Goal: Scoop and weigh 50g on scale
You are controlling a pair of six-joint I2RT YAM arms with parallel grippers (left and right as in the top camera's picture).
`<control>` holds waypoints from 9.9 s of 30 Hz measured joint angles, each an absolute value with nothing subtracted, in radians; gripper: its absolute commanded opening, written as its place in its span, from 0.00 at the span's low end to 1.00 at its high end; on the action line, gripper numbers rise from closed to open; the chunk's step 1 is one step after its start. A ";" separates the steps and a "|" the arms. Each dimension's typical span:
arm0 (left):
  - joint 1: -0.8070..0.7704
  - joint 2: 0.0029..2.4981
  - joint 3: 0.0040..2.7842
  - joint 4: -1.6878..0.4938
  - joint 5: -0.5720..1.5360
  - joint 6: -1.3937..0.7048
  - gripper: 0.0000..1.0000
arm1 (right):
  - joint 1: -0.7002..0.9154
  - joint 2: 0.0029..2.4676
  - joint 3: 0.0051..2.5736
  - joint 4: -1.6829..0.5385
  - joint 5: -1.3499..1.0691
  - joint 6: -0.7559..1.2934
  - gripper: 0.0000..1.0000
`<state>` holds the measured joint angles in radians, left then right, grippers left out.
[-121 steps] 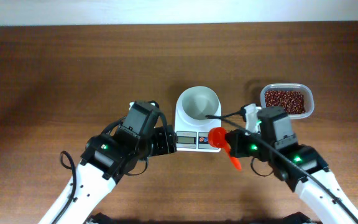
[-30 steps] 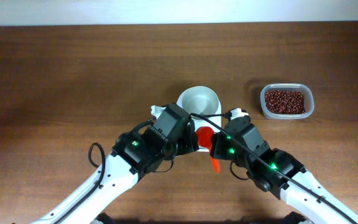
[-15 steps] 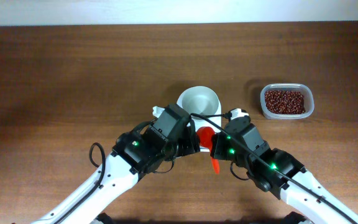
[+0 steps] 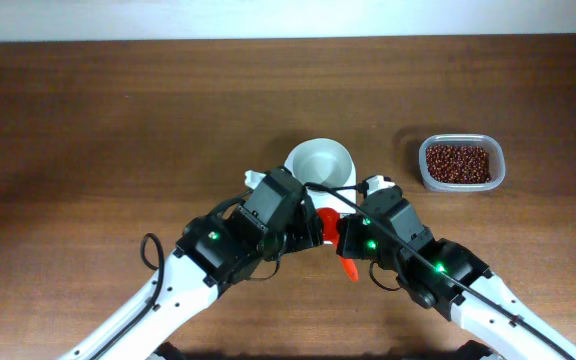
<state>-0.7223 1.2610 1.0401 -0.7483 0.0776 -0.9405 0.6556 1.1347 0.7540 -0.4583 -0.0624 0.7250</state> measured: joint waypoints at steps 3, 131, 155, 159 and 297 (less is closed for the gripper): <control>-0.722 1.261 1.040 -0.756 0.051 -0.937 0.59 | 0.656 1.135 0.754 -0.458 -0.083 0.725 0.04; -0.456 1.187 1.040 -1.008 0.083 -1.321 0.00 | 0.471 1.185 0.714 -0.127 -0.843 0.412 0.49; -0.476 1.187 1.040 -0.999 0.102 -1.182 0.00 | 0.471 1.185 0.714 -0.179 -0.780 0.390 0.46; -0.497 1.187 1.040 -0.999 0.102 -1.197 0.00 | 0.471 1.185 0.714 -0.175 -0.787 0.408 0.44; -0.890 1.792 1.040 -0.378 -0.282 -0.987 0.00 | -0.073 0.725 0.710 -0.742 -0.538 0.517 0.04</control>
